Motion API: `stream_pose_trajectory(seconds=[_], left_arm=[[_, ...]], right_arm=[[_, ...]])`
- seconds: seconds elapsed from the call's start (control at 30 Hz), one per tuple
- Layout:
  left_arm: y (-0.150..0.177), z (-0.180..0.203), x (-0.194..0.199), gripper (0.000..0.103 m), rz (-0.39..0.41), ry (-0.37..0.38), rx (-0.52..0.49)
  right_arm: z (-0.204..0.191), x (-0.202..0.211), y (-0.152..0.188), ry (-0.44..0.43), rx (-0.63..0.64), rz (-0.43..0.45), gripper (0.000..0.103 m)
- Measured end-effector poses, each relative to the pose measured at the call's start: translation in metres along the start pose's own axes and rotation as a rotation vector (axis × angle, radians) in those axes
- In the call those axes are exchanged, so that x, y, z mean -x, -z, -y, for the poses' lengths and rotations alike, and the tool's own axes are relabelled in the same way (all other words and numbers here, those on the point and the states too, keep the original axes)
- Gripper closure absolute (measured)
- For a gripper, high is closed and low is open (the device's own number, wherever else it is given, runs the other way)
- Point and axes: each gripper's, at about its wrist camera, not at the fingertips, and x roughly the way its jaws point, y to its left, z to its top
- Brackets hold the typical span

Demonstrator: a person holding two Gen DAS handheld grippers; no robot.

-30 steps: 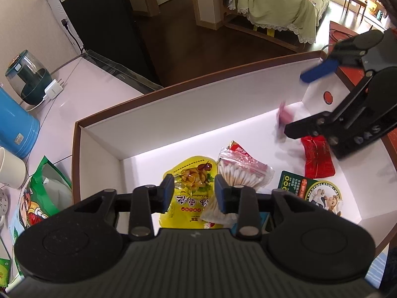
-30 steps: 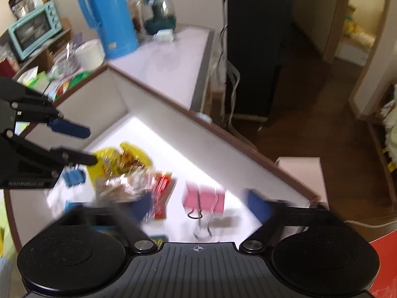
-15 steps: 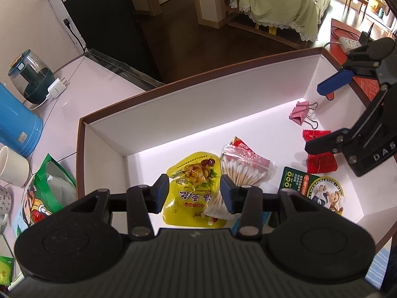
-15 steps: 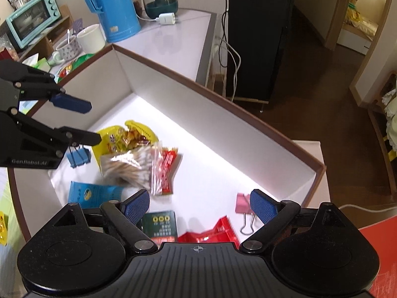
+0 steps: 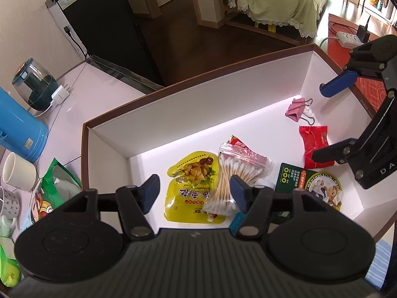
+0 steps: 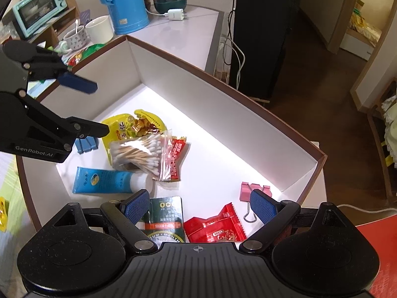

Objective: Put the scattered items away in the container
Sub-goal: 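Raise both open tools out of the box and move toward the tablecloth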

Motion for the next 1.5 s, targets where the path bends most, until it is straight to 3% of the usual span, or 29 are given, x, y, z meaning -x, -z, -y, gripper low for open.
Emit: stream_pose_trajectory(seconds=[0.37,1.03,1.5], left_arm=[[0.006,0.01,0.027,0.019,0.028,-0.031,0.015],[0.048,0.032,0.112,0.014,0.139,-0.089,0.072],[0.079,0.044,0.164,0.009,0.231,-0.077,0.078]], right_arm=[[-0.021,0.018,0.011,0.056,0.049,0.016,0.012],[-0.051,0.087,0.052,0.081,-0.131,0.157,0.012],[-0.075,0.13,0.083,0.138,-0.242,0.271,0.012]])
